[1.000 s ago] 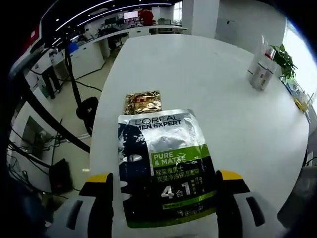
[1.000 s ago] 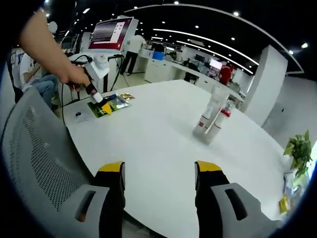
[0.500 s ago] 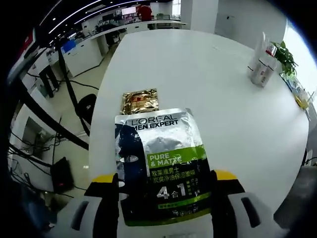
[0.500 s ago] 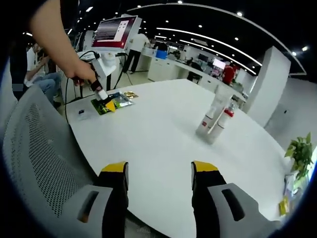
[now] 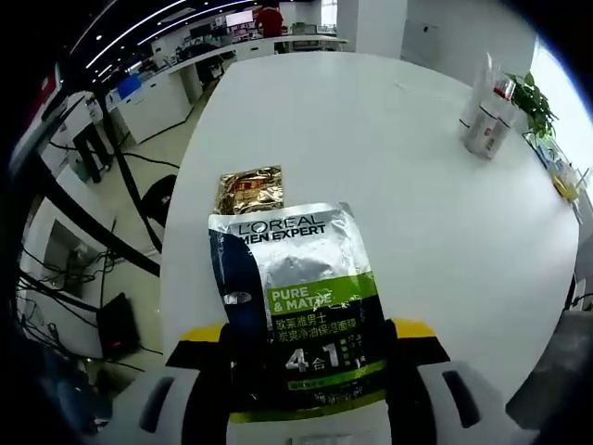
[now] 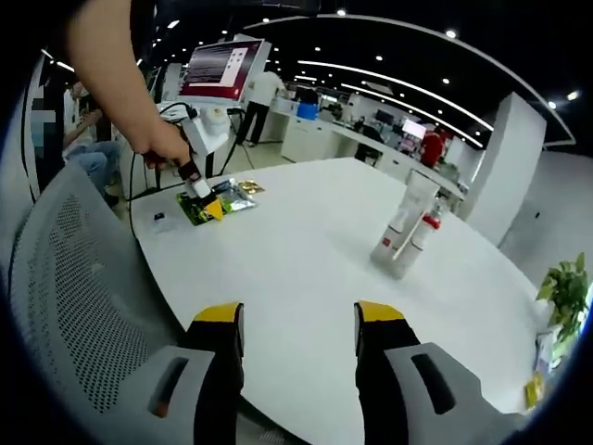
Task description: Arrange the skincare products in the storage area until every visible bottle or jar stands upright without overlapping.
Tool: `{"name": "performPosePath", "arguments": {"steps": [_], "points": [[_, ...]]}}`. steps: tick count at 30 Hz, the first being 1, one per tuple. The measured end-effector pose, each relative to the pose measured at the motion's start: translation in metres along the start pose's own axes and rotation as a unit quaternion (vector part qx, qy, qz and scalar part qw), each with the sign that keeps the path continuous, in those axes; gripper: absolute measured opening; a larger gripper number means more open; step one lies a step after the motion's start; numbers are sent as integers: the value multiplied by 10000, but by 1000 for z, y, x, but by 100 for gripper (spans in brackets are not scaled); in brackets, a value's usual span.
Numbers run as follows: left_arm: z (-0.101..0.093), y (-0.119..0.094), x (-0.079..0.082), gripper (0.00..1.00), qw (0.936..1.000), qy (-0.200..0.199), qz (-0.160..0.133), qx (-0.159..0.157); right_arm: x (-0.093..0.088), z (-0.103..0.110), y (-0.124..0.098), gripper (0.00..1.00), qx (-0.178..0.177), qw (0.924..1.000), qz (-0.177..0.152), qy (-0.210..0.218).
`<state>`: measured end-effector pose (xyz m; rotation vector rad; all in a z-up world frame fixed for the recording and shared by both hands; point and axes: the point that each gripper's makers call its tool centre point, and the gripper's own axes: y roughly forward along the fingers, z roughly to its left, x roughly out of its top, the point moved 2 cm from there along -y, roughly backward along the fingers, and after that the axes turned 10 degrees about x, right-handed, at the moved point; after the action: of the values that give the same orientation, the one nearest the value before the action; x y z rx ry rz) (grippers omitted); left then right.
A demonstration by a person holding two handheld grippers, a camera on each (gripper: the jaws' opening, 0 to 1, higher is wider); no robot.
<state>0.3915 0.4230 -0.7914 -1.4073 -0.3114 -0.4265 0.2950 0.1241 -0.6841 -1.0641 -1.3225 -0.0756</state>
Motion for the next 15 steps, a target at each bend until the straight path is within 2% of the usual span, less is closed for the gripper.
{"name": "performPosePath", "arguments": {"steps": [3, 9, 13, 15], "points": [[-1, -1, -1, 68, 9999, -102, -44, 39, 5, 2, -2, 44, 114, 9997, -184, 58], [-7, -4, -4, 64, 9996, -205, -150, 81, 6, 17, 3, 43, 617, 9978, -192, 144], [-11, -6, -4, 57, 9996, -162, -206, 47, 7, 20, 3, 42, 723, 9970, -208, 163], [-13, -6, -3, 50, 9998, -62, -205, -29, 7, 22, 3, 41, 772, 9966, -230, 148]]}}
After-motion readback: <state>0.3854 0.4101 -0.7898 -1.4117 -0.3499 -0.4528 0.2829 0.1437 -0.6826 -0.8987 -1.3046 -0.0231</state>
